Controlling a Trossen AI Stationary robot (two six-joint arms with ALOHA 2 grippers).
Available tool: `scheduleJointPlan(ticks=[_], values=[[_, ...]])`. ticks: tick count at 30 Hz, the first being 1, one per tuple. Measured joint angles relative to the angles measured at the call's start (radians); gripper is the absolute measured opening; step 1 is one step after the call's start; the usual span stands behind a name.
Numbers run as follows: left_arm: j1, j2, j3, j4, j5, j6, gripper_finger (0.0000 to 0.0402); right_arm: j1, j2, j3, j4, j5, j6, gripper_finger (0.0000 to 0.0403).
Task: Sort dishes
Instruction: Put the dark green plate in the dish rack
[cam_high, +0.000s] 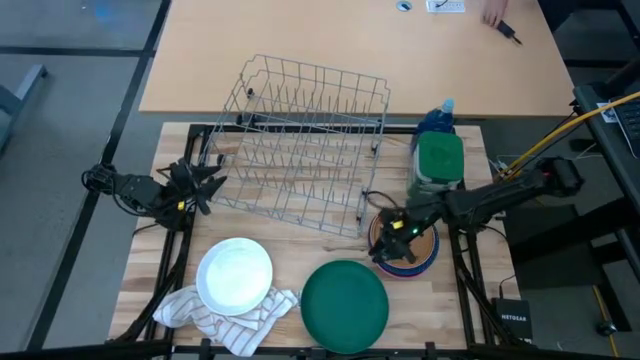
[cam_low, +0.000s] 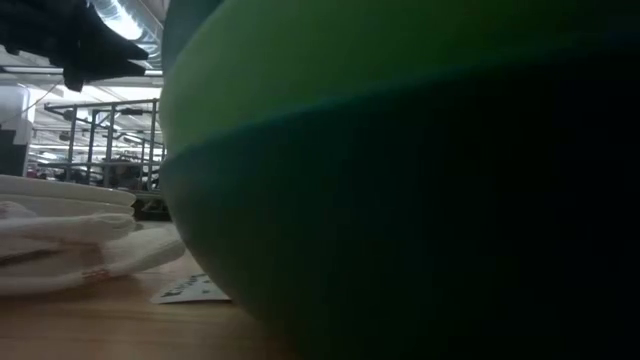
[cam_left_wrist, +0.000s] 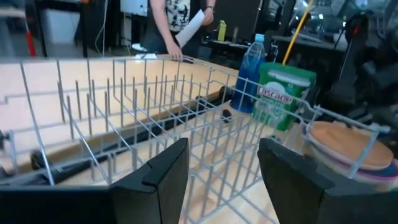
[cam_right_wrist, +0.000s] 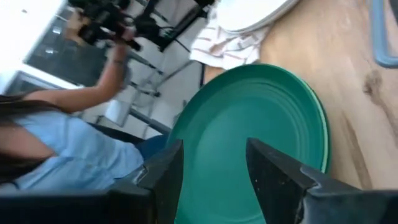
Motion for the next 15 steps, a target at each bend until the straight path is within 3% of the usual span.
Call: scheduleJointPlan(ticks=[8, 15], values=[[0.000, 0.000, 0.000, -0.002, -0.001, -0.044, 0.0184, 0.088, 0.198, 0.228, -0.375, 0.175, -0.001, 0.0179], [0.000, 0.000, 0.000, -0.005, -0.001, -0.089, 0.0184, 0.125, 0.370, 0.370, -0.523, 0.242, -0.001, 0.0179]])
